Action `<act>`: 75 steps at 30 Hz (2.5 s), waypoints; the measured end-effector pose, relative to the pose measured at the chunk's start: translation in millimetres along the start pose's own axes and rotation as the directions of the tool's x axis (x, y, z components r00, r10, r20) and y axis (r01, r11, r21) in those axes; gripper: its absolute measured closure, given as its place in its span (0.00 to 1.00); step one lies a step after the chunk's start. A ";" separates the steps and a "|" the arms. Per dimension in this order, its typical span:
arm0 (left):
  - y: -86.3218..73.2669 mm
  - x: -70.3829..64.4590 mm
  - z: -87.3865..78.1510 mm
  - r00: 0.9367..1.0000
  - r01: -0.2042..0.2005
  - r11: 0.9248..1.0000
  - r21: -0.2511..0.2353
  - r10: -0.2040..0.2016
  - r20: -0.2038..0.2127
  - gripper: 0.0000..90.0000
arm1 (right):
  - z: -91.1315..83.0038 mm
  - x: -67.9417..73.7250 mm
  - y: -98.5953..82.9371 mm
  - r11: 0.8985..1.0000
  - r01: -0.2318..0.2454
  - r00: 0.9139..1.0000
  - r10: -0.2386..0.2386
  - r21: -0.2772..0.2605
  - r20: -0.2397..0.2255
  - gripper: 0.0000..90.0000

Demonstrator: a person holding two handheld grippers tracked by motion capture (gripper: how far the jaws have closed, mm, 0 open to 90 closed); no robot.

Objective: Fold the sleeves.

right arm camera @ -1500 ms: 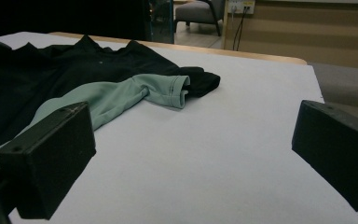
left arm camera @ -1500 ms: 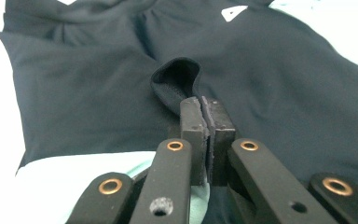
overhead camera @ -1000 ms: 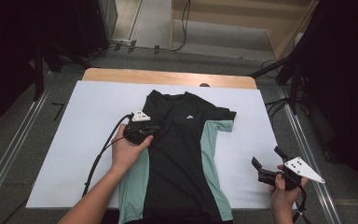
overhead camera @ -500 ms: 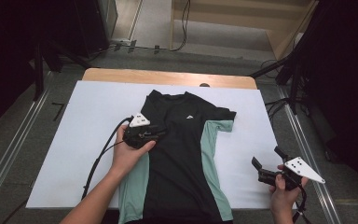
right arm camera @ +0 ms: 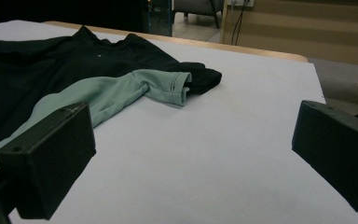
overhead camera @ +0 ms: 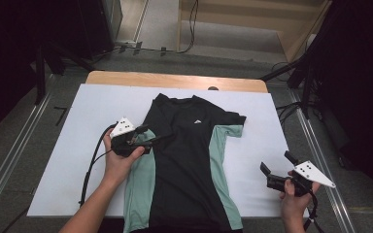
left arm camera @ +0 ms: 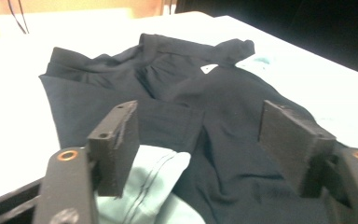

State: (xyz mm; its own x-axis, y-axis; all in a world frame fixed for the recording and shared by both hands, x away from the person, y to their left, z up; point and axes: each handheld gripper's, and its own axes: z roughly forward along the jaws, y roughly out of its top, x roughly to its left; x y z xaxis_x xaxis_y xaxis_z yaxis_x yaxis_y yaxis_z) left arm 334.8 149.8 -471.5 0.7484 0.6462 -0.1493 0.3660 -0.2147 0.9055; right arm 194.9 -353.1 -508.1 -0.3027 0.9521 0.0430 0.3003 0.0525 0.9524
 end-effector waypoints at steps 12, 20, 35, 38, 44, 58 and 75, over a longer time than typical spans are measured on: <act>-7.4 15.8 -32.0 0.998 0.049 0.997 -0.067 -0.051 -0.033 0.14 | 4.1 -2.9 21.2 1.000 0.003 1.000 -0.003 -0.010 0.003 0.00; -14.1 19.2 -50.7 0.998 0.039 0.993 -0.110 -0.044 -0.047 0.00 | 12.0 -1.7 33.4 1.000 0.009 1.000 -0.010 -0.018 -0.024 0.00; -28.4 22.6 -83.3 0.994 -0.005 0.988 -0.154 -0.013 -0.112 0.00 | 20.8 2.5 41.4 1.000 0.018 0.999 -0.019 -0.026 -0.044 0.00; -31.4 22.5 -90.3 0.992 -0.018 0.987 -0.160 -0.002 -0.128 0.00 | 21.6 2.7 43.2 1.000 0.017 0.999 -0.019 -0.026 -0.047 0.00; -38.3 23.7 -105.5 0.986 -0.029 0.985 -0.169 0.000 -0.166 0.00 | 23.7 1.6 46.4 0.999 0.015 0.999 -0.017 -0.030 -0.051 0.00; -54.5 23.8 -126.7 0.978 -0.025 0.986 -0.168 -0.010 -0.210 0.00 | 39.9 4.9 66.0 0.999 0.015 0.997 -0.017 -0.034 -0.070 0.00; -66.2 25.6 -142.1 0.973 -0.010 0.985 -0.174 -0.031 -0.230 0.00 | 78.2 0.0 90.8 1.000 0.016 0.996 -0.015 0.013 -0.092 0.00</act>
State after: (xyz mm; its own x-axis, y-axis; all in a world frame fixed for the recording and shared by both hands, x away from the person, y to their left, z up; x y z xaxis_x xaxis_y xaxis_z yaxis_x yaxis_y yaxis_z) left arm 251.1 284.6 -478.9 0.5896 0.8036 -0.0816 0.2570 -0.0908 0.9621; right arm 292.9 -324.7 -445.3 -0.3891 0.9195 0.0565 0.3075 0.0719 0.9488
